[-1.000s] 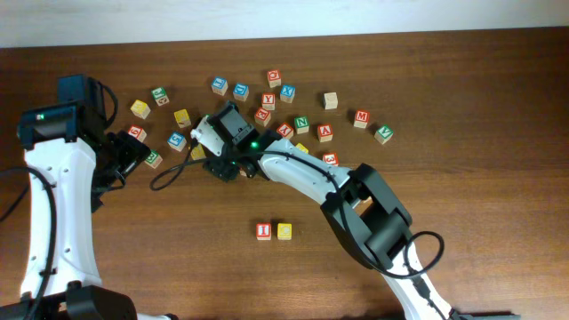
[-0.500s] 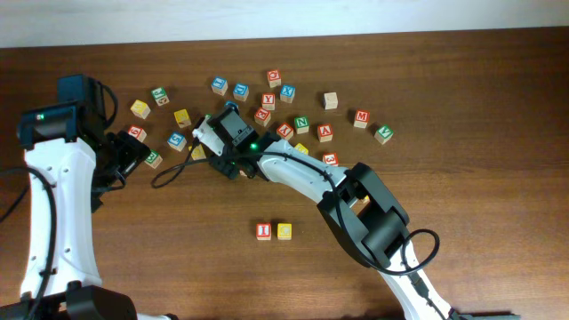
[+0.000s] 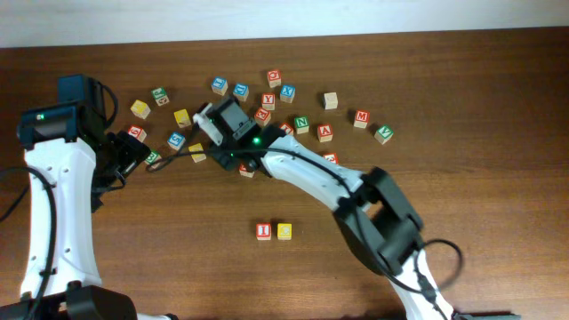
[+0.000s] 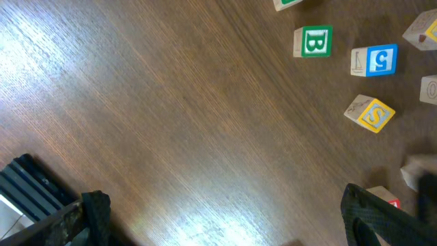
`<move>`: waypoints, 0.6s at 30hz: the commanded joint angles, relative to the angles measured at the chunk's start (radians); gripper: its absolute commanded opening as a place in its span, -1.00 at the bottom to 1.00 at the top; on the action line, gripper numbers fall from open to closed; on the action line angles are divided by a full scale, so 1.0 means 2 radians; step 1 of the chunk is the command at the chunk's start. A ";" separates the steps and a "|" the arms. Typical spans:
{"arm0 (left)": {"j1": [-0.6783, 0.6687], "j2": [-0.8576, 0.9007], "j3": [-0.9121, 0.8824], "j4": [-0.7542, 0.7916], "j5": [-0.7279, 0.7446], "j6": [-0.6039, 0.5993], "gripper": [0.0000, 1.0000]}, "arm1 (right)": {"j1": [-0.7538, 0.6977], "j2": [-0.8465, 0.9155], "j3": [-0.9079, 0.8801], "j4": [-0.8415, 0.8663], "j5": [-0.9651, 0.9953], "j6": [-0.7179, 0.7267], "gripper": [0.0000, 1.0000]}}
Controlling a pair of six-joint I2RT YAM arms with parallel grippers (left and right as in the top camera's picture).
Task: Spell out ICRA
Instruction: 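Carry the green R block toward the right of the C block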
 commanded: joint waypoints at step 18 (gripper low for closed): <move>0.002 0.002 0.001 -0.001 -0.003 -0.007 0.98 | -0.117 -0.311 -0.113 -0.465 0.068 0.162 -0.47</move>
